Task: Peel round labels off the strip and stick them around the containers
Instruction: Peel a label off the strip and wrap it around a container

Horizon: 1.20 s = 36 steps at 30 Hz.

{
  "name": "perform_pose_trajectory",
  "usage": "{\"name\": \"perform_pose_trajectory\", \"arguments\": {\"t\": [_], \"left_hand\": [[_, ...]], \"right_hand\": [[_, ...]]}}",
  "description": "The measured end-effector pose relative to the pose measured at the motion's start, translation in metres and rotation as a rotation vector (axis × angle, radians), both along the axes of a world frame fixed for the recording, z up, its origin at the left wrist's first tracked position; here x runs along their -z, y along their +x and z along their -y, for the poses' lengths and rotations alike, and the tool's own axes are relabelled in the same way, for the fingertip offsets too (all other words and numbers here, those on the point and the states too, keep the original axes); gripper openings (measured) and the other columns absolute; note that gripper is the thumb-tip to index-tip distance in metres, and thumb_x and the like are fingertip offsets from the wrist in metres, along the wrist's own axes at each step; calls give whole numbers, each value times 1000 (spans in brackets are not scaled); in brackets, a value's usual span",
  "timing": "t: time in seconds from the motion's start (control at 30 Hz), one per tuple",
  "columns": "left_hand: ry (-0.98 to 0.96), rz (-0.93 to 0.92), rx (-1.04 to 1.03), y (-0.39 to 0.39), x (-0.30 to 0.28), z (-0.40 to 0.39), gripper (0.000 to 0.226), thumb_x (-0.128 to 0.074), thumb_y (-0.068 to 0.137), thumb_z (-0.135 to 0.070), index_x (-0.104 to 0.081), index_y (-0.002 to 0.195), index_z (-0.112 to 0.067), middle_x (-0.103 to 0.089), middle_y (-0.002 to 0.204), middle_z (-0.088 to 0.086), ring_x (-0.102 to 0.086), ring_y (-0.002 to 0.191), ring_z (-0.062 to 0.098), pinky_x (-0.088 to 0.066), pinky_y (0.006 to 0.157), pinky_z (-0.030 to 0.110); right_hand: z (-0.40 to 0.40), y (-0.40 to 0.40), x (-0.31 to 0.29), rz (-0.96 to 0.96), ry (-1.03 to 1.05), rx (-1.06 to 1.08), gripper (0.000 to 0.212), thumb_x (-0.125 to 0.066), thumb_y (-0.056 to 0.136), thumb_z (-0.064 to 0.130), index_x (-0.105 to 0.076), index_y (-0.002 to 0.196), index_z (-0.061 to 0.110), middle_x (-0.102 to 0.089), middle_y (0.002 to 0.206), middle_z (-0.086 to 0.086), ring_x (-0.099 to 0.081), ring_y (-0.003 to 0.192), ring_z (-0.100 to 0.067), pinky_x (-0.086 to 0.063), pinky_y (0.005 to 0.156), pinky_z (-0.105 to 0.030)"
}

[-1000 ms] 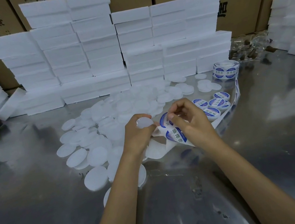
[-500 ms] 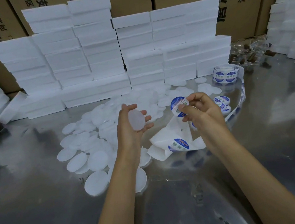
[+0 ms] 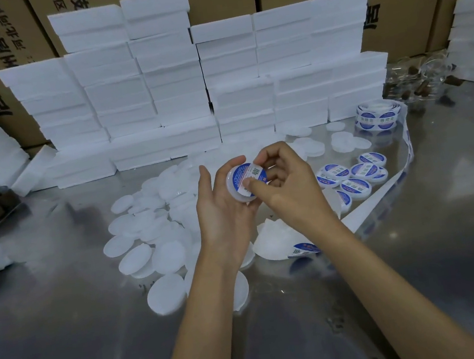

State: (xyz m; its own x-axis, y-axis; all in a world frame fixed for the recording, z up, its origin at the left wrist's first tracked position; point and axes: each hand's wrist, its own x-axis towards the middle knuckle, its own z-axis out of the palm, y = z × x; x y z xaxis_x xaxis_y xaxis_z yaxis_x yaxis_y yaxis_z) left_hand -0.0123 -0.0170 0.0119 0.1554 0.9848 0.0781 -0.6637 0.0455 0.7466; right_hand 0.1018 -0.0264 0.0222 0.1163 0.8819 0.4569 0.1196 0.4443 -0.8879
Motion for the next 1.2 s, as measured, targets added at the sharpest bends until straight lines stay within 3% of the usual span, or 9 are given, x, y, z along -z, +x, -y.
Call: {"name": "perform_pose_trajectory", "arguments": {"t": [0.47,0.77,0.9,1.0,1.1,1.2], "left_hand": [[59,-104,-22,7,-2,4,53,-28,106,-47,-58,122,-6,-63,116,18,-62,107,28,-56,92,35],[137,-204,-82,12,-4,8,46,-29,107,-42,-59,115,-9,-62,114,15,-58,108,27,-41,111,46],[180,-247,-120,13,-4,8,40,-32,105,-40,-62,108,-13,-61,110,10,-60,105,20,-50,101,34],[172,-217,-125,12,-4,8,38,-34,104,-39,-62,107,-13,-64,110,12,-62,107,21,-51,95,29],[122,-74,-79,9,-6,8,43,-29,108,-39,-60,113,-9,-66,114,17,-60,109,26,-49,95,32],[77,55,6,9,-8,11,46,-30,107,-43,-57,118,-8,-63,123,21,-57,116,32,-42,110,42]], "right_hand": [[0,1,6,51,36,36,31,-73,80,6,-53,90,27,-63,86,17,-60,71,-3,-45,60,-13],[5,1,9,169,35,131,28,-76,83,21,-56,102,26,-63,97,19,-61,84,4,-42,64,-3],[3,5,12,222,7,176,32,-77,82,34,-57,107,32,-60,106,19,-61,81,4,-43,66,-3],[0,11,12,244,-45,229,50,-79,76,47,-52,116,35,-56,109,18,-61,78,1,-43,64,-8],[2,9,15,283,-38,286,50,-73,69,67,-49,100,35,-52,96,18,-56,75,-1,-40,64,-18],[4,2,18,410,42,350,50,-59,70,79,-45,78,32,-49,77,16,-51,75,-3,-31,59,-17]]}}
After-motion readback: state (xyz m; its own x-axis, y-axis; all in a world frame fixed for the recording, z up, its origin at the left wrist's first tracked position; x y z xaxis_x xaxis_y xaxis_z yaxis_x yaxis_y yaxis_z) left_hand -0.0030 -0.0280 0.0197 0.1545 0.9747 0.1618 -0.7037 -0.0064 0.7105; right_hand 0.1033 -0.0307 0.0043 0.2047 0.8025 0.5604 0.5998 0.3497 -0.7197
